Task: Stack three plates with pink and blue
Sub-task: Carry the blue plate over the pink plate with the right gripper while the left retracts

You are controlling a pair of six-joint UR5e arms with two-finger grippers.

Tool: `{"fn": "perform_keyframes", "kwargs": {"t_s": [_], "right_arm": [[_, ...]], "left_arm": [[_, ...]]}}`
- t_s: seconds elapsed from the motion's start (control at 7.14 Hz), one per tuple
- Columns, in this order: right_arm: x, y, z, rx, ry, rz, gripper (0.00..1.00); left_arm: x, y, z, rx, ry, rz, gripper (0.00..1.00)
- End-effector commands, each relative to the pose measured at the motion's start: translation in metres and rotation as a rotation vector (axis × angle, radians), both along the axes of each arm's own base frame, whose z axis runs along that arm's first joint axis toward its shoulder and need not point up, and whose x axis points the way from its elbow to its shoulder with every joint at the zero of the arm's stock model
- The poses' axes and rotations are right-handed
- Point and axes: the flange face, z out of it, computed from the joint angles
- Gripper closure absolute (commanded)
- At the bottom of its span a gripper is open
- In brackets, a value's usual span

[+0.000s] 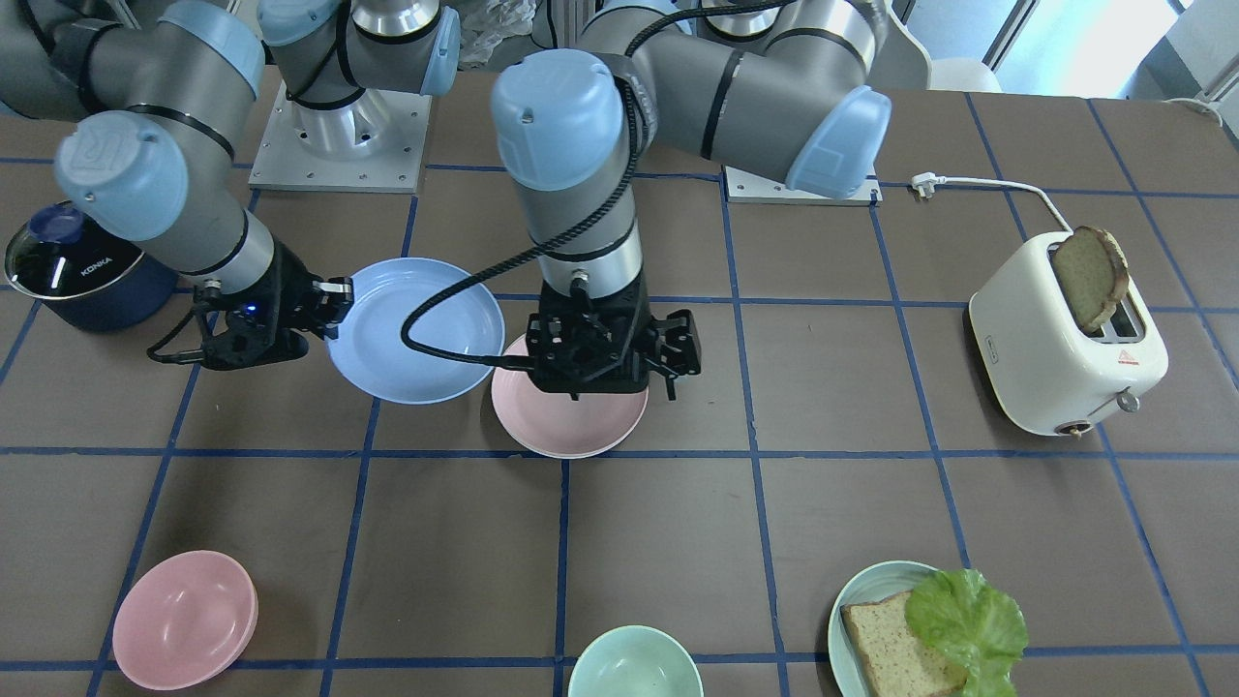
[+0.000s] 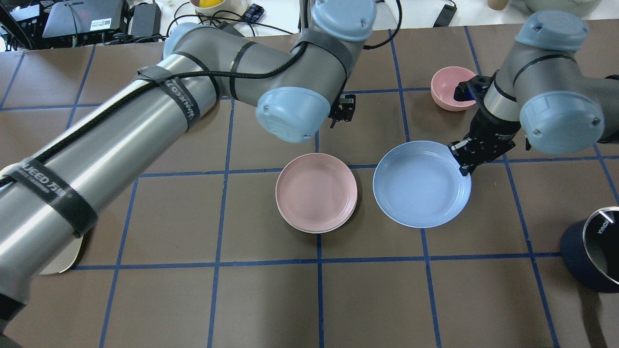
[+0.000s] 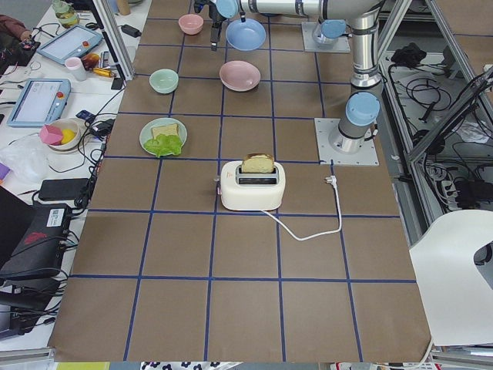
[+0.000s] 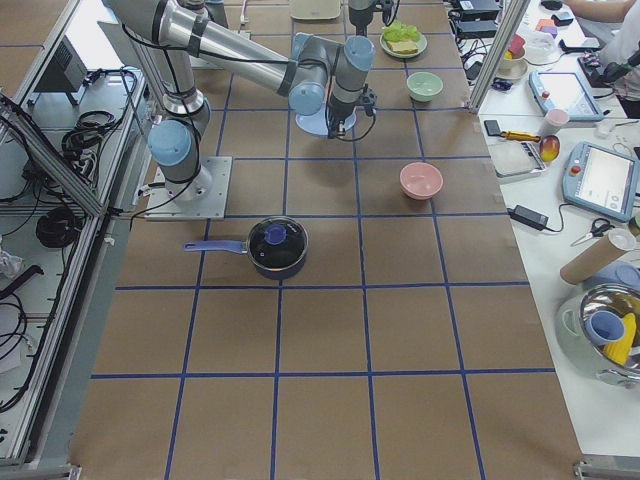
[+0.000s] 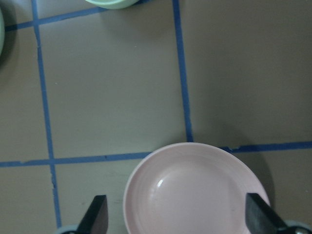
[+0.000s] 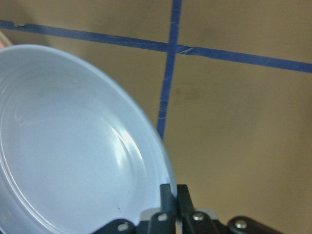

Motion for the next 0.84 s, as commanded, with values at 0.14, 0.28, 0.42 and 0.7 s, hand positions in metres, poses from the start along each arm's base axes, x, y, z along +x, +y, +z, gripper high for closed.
{"fn": "perform_keyframes", "kwargs": {"t_s": [0.14, 0.28, 0.42, 0.7], "right_arm": [[0.117, 0.007, -0.018, -0.036, -0.059, -0.051, 1.0], [0.143, 0.011, -0.036, -0.036, -0.047, -0.016, 1.0], [0.148, 0.012, -0.041, -0.028, -0.048, -0.004, 1.0], [0.15, 0.014, -0.044, -0.02, -0.054, 0.003, 1.0]], "left_arm": [[0.118, -0.022, 0.038, 0.082, -0.028, -0.03, 0.0], [0.147, -0.019, 0.044, 0.134, -0.034, -0.037, 0.0], [0.168, -0.013, 0.054, 0.166, -0.03, -0.005, 0.0], [0.202, -0.008, 0.064, 0.188, 0.074, 0.019, 0.0]]}}
